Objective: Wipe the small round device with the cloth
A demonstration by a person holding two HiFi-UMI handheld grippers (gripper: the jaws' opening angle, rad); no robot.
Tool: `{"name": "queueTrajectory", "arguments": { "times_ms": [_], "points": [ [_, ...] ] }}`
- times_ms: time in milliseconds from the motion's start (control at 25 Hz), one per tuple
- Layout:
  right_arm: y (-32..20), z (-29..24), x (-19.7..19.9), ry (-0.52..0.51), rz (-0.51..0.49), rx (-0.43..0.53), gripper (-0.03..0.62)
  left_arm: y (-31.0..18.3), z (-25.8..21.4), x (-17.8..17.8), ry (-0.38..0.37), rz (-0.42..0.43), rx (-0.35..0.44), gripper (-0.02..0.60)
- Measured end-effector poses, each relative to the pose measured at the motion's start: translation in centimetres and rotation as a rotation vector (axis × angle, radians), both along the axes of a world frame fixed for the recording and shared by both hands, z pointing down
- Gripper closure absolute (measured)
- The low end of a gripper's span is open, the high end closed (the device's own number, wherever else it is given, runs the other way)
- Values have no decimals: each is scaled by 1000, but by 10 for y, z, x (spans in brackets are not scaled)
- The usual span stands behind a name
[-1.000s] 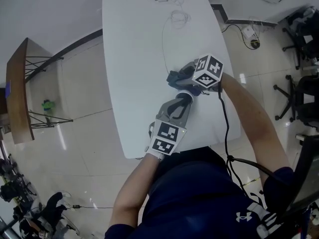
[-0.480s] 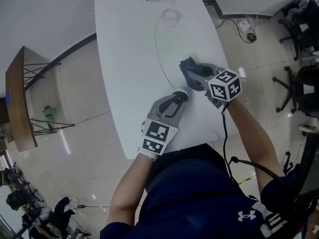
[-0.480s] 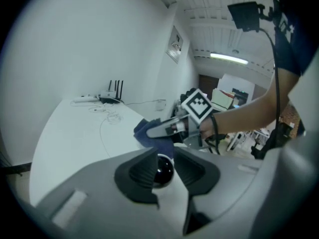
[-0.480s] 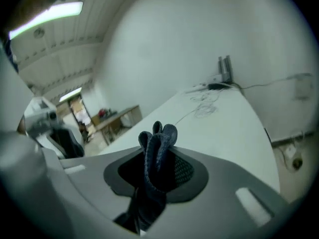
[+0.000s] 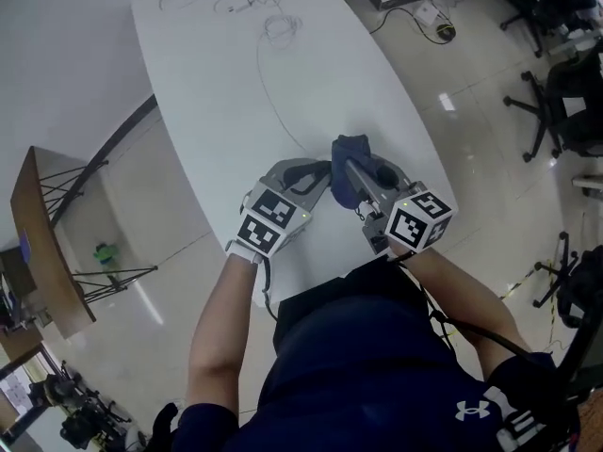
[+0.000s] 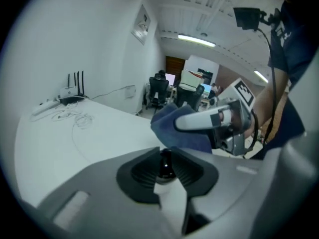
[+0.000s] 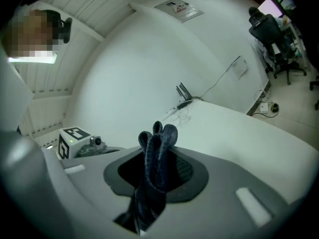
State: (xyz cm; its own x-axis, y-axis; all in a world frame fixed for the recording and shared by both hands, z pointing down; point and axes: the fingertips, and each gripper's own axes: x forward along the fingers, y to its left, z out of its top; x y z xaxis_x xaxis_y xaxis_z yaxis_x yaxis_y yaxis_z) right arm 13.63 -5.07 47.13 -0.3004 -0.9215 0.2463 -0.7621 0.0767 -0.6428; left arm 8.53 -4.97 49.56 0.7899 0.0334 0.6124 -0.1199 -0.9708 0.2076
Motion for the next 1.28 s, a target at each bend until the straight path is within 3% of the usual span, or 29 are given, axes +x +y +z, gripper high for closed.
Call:
{"name": "queueTrajectory", "arguments": {
  "times_ms": [160,320,520,680,760,880,1000,1120,1280],
  "points": [
    [13,44,9,-17,153,-104,497,1,9,-1,5,19,33,512],
    [27,82,16,-12,253,-217,499,6,2,2,21,36,13,512],
    [41,124,9,104,248,-394,497,3,9,2,1,69,56,511],
    [61,135,14,276,241,-535,497,10,-2,1,-5,71,-6,511],
    [65,112,19,227,313,-481,497,7,-9,2,31,56,-20,512],
    [62,46,21,94,425,-252,497,8,-12,4,62,95,-28,520],
    [59,7,-1,88,397,-131,497,13,-6,7,53,166,-50,520],
    [55,16,-27,107,329,-146,497,15,-2,6,45,188,-55,523],
    [57,66,-35,56,320,-285,499,9,-2,5,58,159,-80,536]
  ]
}}
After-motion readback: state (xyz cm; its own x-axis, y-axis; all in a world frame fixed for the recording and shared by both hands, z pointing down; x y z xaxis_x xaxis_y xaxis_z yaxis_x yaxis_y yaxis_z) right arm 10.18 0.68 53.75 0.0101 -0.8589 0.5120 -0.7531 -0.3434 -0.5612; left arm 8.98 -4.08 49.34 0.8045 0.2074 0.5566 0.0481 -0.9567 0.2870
